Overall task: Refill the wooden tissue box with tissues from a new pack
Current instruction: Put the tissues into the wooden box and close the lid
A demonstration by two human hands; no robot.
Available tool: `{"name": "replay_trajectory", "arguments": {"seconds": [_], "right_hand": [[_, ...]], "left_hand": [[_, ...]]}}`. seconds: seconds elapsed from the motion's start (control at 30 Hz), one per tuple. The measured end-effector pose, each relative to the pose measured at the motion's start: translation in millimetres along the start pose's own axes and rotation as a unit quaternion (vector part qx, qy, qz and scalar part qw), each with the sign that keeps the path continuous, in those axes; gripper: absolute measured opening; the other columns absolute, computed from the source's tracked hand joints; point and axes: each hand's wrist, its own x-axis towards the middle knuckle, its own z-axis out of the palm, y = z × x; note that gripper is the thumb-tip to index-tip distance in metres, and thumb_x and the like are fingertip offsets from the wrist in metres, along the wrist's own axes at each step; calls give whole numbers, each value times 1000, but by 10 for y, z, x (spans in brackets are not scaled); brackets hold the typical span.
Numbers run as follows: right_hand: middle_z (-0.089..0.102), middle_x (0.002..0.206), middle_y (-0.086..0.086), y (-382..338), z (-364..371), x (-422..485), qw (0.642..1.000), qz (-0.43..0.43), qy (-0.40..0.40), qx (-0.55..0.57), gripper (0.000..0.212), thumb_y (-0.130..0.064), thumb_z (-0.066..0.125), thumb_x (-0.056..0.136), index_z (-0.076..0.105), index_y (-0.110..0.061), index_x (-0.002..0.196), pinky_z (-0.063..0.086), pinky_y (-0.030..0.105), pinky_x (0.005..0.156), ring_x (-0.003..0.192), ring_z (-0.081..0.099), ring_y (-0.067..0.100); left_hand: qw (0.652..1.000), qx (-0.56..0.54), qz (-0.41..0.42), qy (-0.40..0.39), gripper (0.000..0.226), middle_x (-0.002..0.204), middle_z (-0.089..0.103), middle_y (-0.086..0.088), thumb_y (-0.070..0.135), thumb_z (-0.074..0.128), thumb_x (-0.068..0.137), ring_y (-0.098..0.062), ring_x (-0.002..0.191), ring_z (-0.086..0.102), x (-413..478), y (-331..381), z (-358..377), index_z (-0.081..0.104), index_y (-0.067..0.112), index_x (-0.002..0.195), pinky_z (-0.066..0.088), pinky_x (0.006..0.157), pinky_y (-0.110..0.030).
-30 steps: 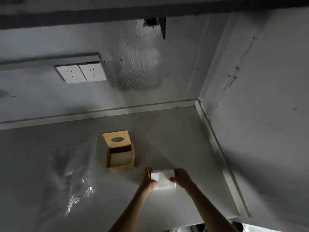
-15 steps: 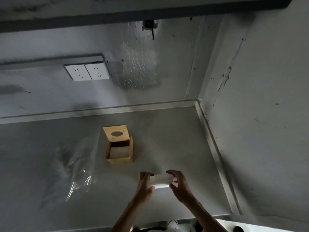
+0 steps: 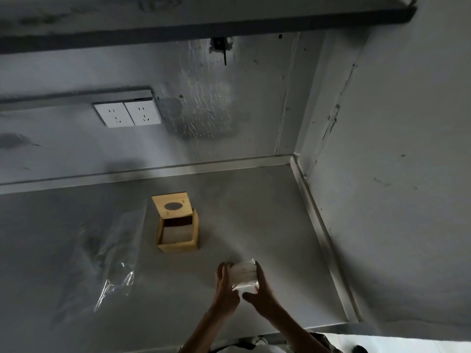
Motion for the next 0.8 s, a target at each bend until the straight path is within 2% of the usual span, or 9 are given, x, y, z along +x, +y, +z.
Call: {"name": "replay_trajectory", "arguments": {"seconds": [0.1, 0.23, 0.3, 0.4, 0.43, 0.5, 0.57, 0.67, 0.8], "right_hand": [[30, 152, 11, 117, 62, 36, 1000, -9, 16, 1, 114, -15, 69, 70, -14, -38, 145, 33, 33, 113, 139, 31, 26], [33, 147, 4, 72, 30, 24, 997, -66, 20, -37, 112, -18, 67, 71, -13, -74, 128, 36, 29, 108, 135, 36, 24], [9, 159, 5, -29, -18, -3, 988, -109, 62, -85, 110, -10, 61, 81, -18, -68, 132, 19, 29, 117, 147, 10, 22], [-13, 161, 0, -179, -90, 23, 951, -184, 72, -238, 89, -24, 53, 93, -13, -38, 150, 5, 35, 118, 148, -14, 17], [-8, 162, 0, -214, -106, 47, 928, -203, 55, -306, 91, -22, 60, 89, -4, -32, 153, 5, 38, 119, 149, -12, 19], [31, 156, 4, -284, -129, 112, 879, -245, 20, -408, 89, -21, 77, 74, 28, -23, 148, 19, 43, 119, 147, 18, 27], [64, 126, 1, -301, -112, 183, 857, -254, 1, -449, 76, -19, 86, 59, 53, -18, 127, 29, 40, 116, 127, 52, 23], [65, 107, -1, -344, -102, 251, 820, -272, -4, -504, 57, -18, 83, 54, 64, -19, 107, 32, 37, 111, 108, 59, 17], [65, 98, -6, -520, -21, 244, 800, -213, -71, -556, 53, -21, 83, 56, 55, -23, 101, 47, 32, 100, 93, 65, 15]], "left_hand": [[1000, 8, -6, 0, 75, 147, 16, -16, -22, 38, 70, -30, 134, 29, 6, 8, 25, 27, 2, 140, 31, 107, -25], [1000, 7, -14, 3, 61, 133, 34, -15, -16, 47, 71, -28, 117, 45, 46, -52, 55, 40, 4, 128, 38, 90, -19], [1000, 19, -11, 3, 60, 127, 38, -12, -21, 45, 70, -23, 113, 46, 58, -81, 43, 43, 4, 124, 35, 84, -8], [999, 41, 8, -1, 58, 129, 42, -8, -15, 49, 76, -18, 112, 47, 69, -132, 0, 43, 9, 129, 37, 85, -8], [999, 50, 19, -4, 56, 131, 43, -8, -9, 53, 80, -18, 114, 47, 69, -165, -15, 42, 10, 132, 41, 90, -13], [997, 69, 32, -7, 54, 134, 46, -9, 2, 61, 84, -22, 119, 49, 80, -257, -44, 42, 8, 135, 46, 97, -29], [995, 92, 34, -21, 53, 132, 49, -12, 10, 65, 85, -26, 120, 51, 98, -362, -67, 45, 5, 134, 46, 98, -35], [994, 91, 34, -40, 48, 119, 58, -15, 14, 72, 80, -30, 109, 59, 116, -436, -90, 51, 5, 123, 49, 89, -34], [994, 81, 50, -50, 44, 120, 56, -13, 17, 66, 85, -28, 109, 58, 110, -413, -254, 48, 6, 123, 46, 87, -31]]}}
